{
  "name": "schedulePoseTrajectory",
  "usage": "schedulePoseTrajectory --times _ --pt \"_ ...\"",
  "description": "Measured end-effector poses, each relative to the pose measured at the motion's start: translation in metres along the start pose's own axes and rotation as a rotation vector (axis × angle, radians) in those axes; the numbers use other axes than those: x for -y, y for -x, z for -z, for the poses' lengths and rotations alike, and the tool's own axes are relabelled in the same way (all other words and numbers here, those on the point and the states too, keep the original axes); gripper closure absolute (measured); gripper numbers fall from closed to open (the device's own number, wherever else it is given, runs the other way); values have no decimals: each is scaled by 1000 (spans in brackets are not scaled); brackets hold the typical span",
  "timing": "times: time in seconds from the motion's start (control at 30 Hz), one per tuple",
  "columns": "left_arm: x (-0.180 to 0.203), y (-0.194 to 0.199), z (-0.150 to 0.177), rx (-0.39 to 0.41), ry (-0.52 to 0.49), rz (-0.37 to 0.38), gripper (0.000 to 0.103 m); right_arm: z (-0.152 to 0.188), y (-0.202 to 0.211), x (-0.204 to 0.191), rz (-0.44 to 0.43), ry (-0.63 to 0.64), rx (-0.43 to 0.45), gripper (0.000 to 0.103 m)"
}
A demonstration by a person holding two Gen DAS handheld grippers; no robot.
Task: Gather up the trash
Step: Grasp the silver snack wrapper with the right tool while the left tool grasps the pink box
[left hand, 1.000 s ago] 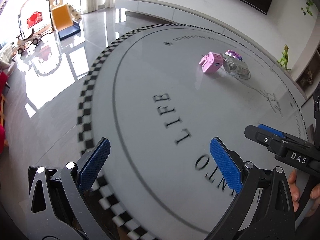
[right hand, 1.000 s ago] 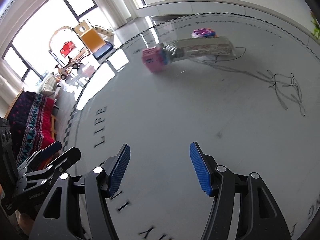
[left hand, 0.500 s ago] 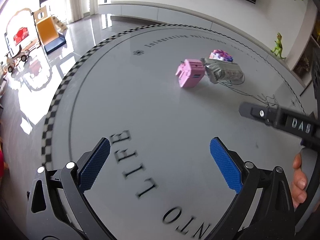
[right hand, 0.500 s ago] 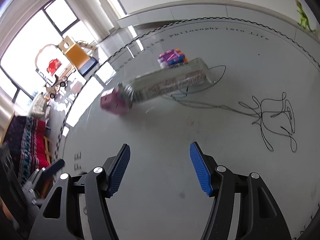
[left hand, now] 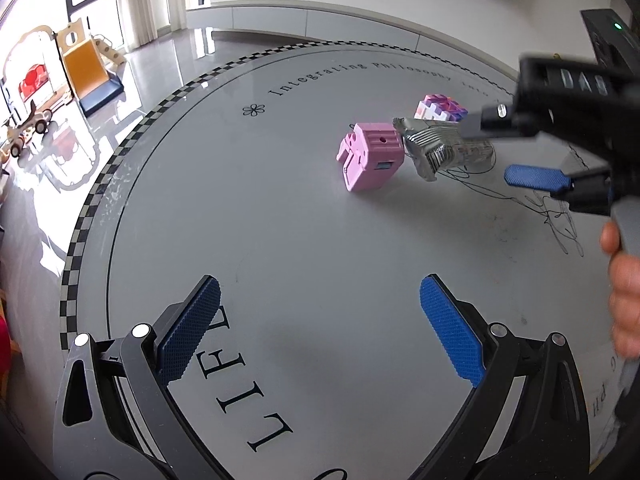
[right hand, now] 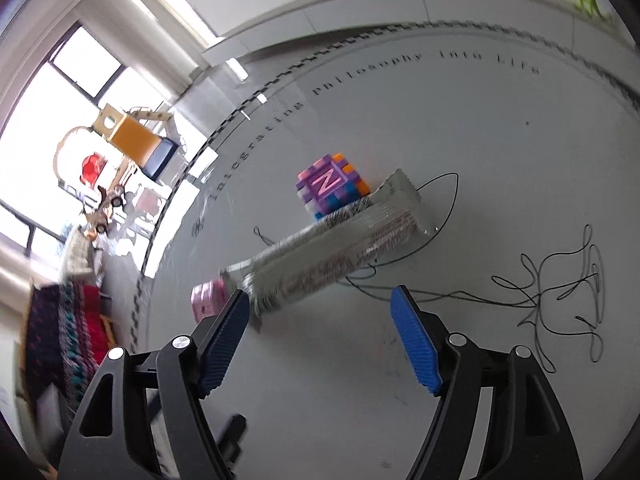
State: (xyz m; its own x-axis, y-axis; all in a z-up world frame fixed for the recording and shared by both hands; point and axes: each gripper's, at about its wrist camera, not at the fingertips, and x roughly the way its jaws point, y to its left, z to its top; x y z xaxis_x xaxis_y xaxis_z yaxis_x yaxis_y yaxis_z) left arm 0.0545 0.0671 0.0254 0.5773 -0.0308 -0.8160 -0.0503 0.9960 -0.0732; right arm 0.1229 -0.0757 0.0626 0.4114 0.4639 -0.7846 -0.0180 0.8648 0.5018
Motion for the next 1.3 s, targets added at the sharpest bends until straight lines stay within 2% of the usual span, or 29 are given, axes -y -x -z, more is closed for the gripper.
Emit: schedulePoseTrajectory --times 0.13,0.2,0.3,0.47,0.57,0.67,0.73,0.83,1.1,1.3 --pt "-2 -2 0 -5 7 6 6 -7 -15 1 22 -53 -46 28" --pt "-2 -1 1 -5 6 5 6 -10 -17 4 10 -86 -42 25" --pt "-4 0 1 -4 2 1 6 -14 -17 6 -7 -127 -33 25" --pt "-5 1 -2 0 6 -2 6 -21 -31 1 3 -136 -68 23" --pt "-6 0 -2 -3 4 -6 6 -19 -32 -9 41 -42 -64 33" --pt "-6 -1 -2 -1 6 -6 6 -15 -26 -8 63 -18 -49 42" --pt "-6 -2 -2 0 8 -4 6 -11 -26 -3 101 9 -59 56" --pt "-4 -3 -5 11 14 -3 6 -7 -21 6 61 9 -57 63" --pt "11 -11 -19 15 -11 -4 6 -11 -5 18 174 126 6 66" --pt "18 -24 -29 -4 -7 4 6 -8 11 28 306 212 64 66"
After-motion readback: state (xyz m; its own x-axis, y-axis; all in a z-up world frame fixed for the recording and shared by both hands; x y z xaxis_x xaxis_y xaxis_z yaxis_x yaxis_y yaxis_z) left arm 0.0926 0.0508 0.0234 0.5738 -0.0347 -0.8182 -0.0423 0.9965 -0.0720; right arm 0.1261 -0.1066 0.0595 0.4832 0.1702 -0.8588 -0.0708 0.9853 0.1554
